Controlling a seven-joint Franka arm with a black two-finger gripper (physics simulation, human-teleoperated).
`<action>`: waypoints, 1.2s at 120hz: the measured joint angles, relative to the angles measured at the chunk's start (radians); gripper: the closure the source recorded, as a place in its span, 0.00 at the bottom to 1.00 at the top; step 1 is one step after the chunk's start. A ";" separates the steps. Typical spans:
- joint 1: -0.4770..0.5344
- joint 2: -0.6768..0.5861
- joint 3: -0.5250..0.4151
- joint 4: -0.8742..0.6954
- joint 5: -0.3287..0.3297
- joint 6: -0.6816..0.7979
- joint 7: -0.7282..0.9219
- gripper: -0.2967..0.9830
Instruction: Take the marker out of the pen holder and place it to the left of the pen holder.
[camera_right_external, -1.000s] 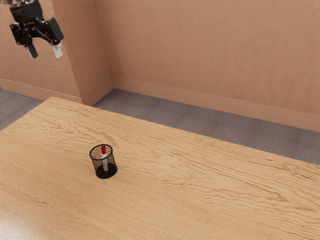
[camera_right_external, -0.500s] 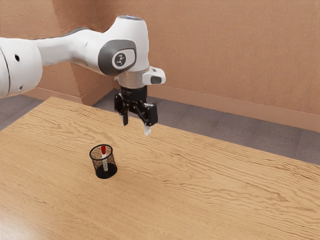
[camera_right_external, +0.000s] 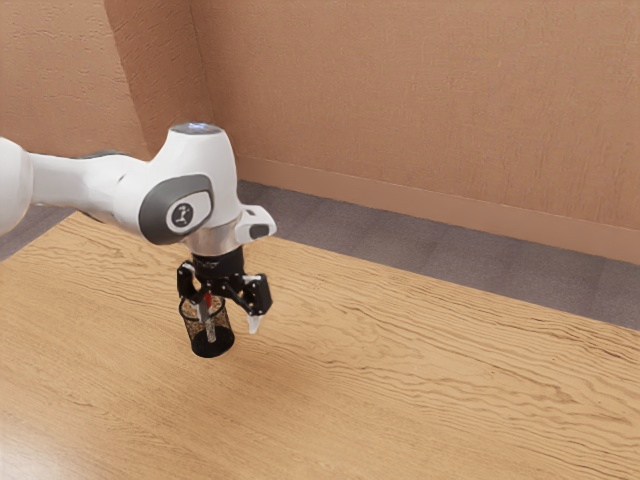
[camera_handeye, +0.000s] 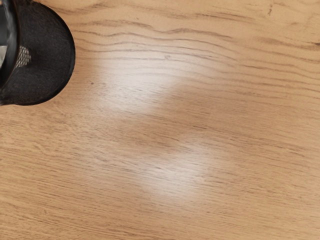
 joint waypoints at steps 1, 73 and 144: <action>0.004 -0.004 -0.002 -0.006 0.001 0.006 -0.001 0.23; 0.199 -0.014 -0.029 -0.187 0.105 0.473 0.266 0.39; 0.172 -0.006 -0.029 -0.206 0.113 0.586 0.530 0.63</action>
